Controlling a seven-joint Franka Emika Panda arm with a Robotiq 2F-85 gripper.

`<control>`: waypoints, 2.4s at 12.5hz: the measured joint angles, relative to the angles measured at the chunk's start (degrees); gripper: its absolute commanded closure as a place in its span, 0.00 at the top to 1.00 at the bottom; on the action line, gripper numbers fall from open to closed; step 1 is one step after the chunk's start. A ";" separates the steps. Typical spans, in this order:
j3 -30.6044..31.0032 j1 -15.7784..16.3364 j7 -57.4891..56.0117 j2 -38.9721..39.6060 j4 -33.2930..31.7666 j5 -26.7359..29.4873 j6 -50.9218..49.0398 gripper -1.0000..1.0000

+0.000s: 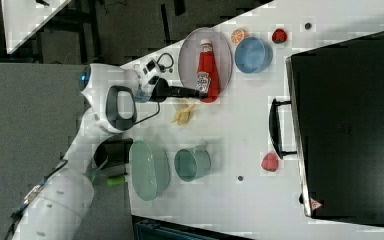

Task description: Pick ketchup from plate and place it on table.

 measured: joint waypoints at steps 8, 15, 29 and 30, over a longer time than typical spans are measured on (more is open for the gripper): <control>0.18 1.68 -4.48 10.24 0.56 -3.54 16.42 0.96; 0.24 1.85 -4.95 11.58 0.17 -3.46 19.33 0.61; -0.98 -0.76 -4.22 -23.48 -2.07 3.03 -11.86 0.61; -1.88 -1.18 -4.22 -26.76 -3.25 3.73 -13.61 0.61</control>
